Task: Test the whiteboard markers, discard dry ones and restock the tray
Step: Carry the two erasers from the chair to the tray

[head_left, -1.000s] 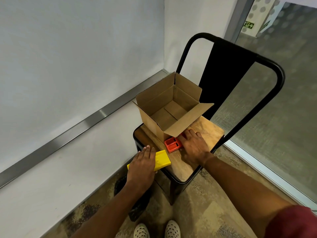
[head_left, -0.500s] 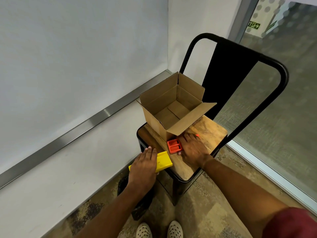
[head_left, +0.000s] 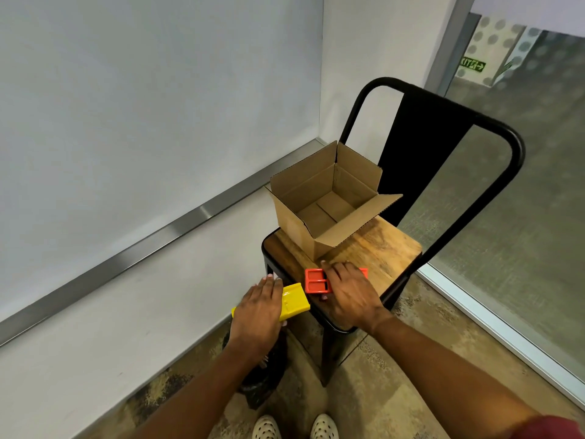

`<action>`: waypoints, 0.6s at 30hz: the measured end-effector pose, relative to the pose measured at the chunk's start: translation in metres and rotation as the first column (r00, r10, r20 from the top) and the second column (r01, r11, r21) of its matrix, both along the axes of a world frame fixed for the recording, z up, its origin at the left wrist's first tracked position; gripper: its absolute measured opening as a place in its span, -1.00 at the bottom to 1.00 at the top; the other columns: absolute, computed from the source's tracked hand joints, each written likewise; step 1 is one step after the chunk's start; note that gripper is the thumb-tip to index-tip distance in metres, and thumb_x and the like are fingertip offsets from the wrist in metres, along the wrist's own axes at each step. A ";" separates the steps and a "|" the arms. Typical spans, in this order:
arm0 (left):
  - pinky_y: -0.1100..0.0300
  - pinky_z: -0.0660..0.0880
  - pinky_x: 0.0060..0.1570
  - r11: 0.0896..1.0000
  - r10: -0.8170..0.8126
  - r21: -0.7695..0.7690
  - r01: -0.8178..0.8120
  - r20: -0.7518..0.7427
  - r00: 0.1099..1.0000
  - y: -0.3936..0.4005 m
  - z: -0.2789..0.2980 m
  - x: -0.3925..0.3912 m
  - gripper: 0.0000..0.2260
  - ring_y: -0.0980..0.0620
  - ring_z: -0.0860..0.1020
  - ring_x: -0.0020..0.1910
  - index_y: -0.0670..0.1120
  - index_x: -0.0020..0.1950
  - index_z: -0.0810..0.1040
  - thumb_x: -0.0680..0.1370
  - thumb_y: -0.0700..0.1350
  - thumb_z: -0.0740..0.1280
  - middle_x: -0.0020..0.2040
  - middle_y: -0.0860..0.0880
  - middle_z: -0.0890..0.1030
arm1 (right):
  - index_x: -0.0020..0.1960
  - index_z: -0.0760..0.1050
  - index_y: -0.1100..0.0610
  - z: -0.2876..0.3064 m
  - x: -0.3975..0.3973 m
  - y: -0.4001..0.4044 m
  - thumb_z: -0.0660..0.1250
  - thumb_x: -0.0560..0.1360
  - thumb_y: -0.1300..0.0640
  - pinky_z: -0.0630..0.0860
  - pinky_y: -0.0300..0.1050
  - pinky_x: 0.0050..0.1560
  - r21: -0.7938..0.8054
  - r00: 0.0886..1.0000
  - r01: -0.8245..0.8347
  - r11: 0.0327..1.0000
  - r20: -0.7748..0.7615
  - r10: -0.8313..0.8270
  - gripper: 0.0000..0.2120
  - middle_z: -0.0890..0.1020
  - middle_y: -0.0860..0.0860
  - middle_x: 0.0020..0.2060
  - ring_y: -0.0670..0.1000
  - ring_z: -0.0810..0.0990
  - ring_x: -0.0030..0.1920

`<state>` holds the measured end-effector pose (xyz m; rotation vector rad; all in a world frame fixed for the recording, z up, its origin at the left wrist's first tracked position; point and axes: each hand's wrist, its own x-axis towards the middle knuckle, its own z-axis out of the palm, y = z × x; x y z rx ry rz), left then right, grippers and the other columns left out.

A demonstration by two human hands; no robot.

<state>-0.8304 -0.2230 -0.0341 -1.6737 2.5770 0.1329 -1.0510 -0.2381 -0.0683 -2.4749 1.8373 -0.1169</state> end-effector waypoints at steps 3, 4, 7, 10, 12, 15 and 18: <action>0.02 0.23 0.38 0.999 0.012 -0.032 -0.012 0.004 1.000 0.007 0.004 0.015 -0.19 -0.13 0.30 0.43 -0.11 0.50 0.19 0.38 0.11 0.48 0.48 -0.16 0.28 | 0.35 0.35 0.19 0.007 0.013 0.006 0.35 0.42 -0.12 0.46 0.03 0.03 -0.039 0.999 -0.008 0.999 0.037 0.009 -0.38 0.51 0.11 0.03 0.13 0.48 -0.01; 0.01 0.30 0.34 0.999 0.016 -0.034 -0.016 0.020 1.000 0.009 0.005 0.021 -0.19 -0.14 0.38 0.38 -0.13 0.46 0.28 0.32 0.10 0.53 0.43 -0.17 0.36 | 0.34 0.35 0.18 0.010 0.018 0.007 0.36 0.41 -0.11 0.46 0.02 0.01 -0.051 0.999 -0.011 0.999 0.050 0.014 -0.39 0.50 0.10 0.02 0.12 0.47 -0.02; -0.01 0.45 0.18 0.997 0.037 -0.064 -0.036 0.021 0.999 0.016 0.006 0.041 -0.17 -0.16 0.54 0.21 -0.18 0.33 0.46 0.14 0.07 0.62 0.28 -0.21 0.52 | 0.35 0.34 0.17 0.020 0.035 0.008 0.39 0.40 -0.10 0.45 0.01 -0.04 -0.074 0.997 -0.037 0.997 0.064 0.042 -0.38 0.48 0.09 -0.01 0.10 0.45 -0.04; -0.01 0.49 0.13 0.993 0.075 -0.088 -0.072 0.027 0.997 0.028 0.011 0.063 -0.17 -0.16 0.57 0.16 -0.19 0.28 0.50 0.08 0.05 0.64 0.23 -0.21 0.55 | 0.38 0.32 0.17 0.028 0.056 0.009 0.39 0.40 -0.06 0.45 0.01 -0.01 -0.095 0.994 -0.086 0.992 0.057 0.092 -0.36 0.50 0.10 0.01 0.10 0.47 -0.03; -0.02 0.50 0.12 0.990 0.100 -0.100 -0.096 0.037 0.994 0.038 0.013 0.078 -0.19 -0.17 0.57 0.16 -0.21 0.26 0.51 0.07 0.01 0.64 0.21 -0.23 0.56 | 0.37 0.35 0.20 0.032 0.071 0.009 0.39 0.40 -0.06 0.48 0.03 -0.04 -0.113 0.989 -0.115 0.987 0.081 0.124 -0.37 0.52 0.12 0.01 0.13 0.50 -0.03; -0.03 0.52 0.10 0.982 0.158 -0.114 -0.152 0.050 0.986 0.053 0.018 0.107 -0.19 -0.17 0.58 0.14 -0.23 0.22 0.53 0.03 -0.01 0.65 0.18 -0.23 0.58 | 0.34 0.38 0.22 0.037 0.103 0.010 0.40 0.40 -0.10 0.51 0.06 -0.03 -0.130 0.978 -0.176 0.976 0.091 0.188 -0.37 0.54 0.13 0.02 0.15 0.52 -0.02; -0.04 0.50 0.12 0.968 0.223 -0.127 -0.216 0.045 0.974 0.069 0.020 0.139 -0.18 -0.16 0.57 0.16 -0.22 0.23 0.53 0.03 -0.01 0.64 0.20 -0.22 0.57 | 0.35 0.38 0.22 0.038 0.137 0.012 0.40 0.41 -0.10 0.52 0.07 0.04 -0.140 0.965 -0.230 0.963 0.095 0.245 -0.37 0.56 0.14 0.05 0.16 0.54 0.01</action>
